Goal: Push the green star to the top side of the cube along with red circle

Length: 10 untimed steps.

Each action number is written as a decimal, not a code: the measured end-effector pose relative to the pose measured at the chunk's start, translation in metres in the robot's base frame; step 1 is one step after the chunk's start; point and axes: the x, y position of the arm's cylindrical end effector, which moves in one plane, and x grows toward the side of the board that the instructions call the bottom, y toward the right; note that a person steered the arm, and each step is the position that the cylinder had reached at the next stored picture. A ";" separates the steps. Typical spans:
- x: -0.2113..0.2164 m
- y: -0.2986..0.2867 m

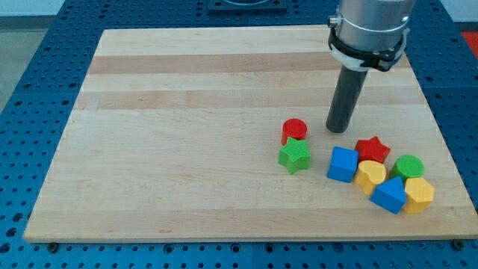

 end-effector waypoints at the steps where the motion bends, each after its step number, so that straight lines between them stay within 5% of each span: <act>1: 0.001 0.000; 2: 0.054 -0.006; 6: 0.070 -0.022; 10: 0.071 -0.147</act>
